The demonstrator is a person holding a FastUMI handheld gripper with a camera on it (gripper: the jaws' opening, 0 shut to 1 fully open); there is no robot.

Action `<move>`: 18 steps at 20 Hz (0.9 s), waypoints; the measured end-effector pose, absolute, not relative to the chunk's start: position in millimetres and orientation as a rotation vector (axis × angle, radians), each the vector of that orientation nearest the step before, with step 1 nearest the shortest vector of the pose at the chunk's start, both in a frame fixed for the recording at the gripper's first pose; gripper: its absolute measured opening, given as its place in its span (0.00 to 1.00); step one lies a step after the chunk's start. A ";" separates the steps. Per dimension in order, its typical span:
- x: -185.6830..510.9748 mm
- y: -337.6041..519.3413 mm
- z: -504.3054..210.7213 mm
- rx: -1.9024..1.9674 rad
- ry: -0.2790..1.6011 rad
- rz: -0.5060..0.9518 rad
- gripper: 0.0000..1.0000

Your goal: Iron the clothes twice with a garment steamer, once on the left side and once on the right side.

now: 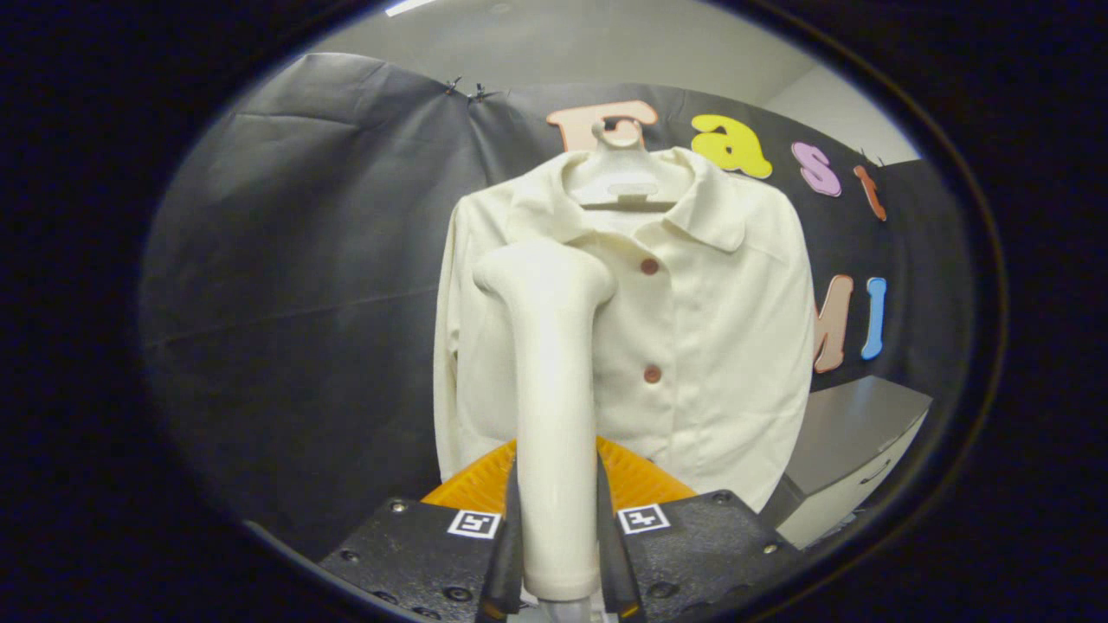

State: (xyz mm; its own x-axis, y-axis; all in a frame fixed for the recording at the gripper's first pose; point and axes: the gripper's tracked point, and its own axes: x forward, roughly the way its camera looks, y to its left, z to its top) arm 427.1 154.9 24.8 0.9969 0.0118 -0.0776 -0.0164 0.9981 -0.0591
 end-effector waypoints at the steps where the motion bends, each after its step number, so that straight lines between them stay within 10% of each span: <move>1: 433.8 154.5 14.9 -0.052 0.092 0.015 0.35; 18: 460.4 149.4 -139.8 0.041 0.357 0.034 0.35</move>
